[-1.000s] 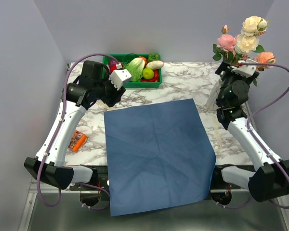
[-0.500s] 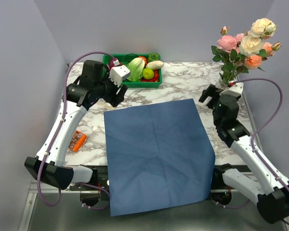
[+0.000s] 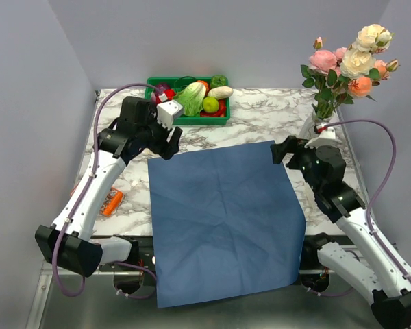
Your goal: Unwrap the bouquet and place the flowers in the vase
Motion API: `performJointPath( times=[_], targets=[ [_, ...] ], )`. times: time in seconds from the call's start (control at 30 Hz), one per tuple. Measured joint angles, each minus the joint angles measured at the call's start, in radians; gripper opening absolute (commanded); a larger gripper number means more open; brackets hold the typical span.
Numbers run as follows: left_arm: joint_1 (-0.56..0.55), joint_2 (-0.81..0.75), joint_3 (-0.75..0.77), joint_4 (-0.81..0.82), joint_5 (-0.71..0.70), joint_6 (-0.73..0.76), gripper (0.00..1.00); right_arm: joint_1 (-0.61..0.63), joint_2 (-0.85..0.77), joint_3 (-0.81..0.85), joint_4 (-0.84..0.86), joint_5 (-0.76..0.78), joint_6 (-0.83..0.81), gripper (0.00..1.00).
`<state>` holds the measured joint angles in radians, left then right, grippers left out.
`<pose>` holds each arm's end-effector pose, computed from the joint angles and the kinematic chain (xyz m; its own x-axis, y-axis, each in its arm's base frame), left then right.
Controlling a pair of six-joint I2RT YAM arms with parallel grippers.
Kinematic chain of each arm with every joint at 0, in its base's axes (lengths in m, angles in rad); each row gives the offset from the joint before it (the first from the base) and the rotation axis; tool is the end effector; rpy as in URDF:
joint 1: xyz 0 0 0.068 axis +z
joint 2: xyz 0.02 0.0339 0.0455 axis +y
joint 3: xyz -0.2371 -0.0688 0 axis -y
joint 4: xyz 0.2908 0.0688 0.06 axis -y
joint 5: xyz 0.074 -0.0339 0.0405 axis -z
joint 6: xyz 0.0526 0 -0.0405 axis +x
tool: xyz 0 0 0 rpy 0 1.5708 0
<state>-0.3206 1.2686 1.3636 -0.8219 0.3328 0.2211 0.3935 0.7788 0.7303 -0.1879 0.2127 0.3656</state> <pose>0.3037 -0.1189 0.3450 -0.4992 0.3842 -0.7767 0.6549 0.7542 -0.0479 0.2504 0.0919 0.2965 -0.2682 0.2670 -0.9256 -0.0957 0.9487 0.3014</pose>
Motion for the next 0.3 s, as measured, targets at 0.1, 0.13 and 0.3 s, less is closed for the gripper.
performJointPath(
  times=[0.1,0.13,0.3],
  targets=[
    [0.0,-0.01,-0.003,0.017,0.0,-0.013,0.77,0.001,-0.043,0.002,-0.003,-0.032,-0.002,1.0],
    [0.0,-0.012,-0.003,0.021,0.0,-0.018,0.77,0.001,-0.056,0.004,-0.003,-0.042,-0.006,1.0],
    [0.0,-0.02,-0.006,0.04,0.0,-0.035,0.77,0.003,-0.07,0.013,-0.008,-0.072,-0.029,1.0]
  ],
)
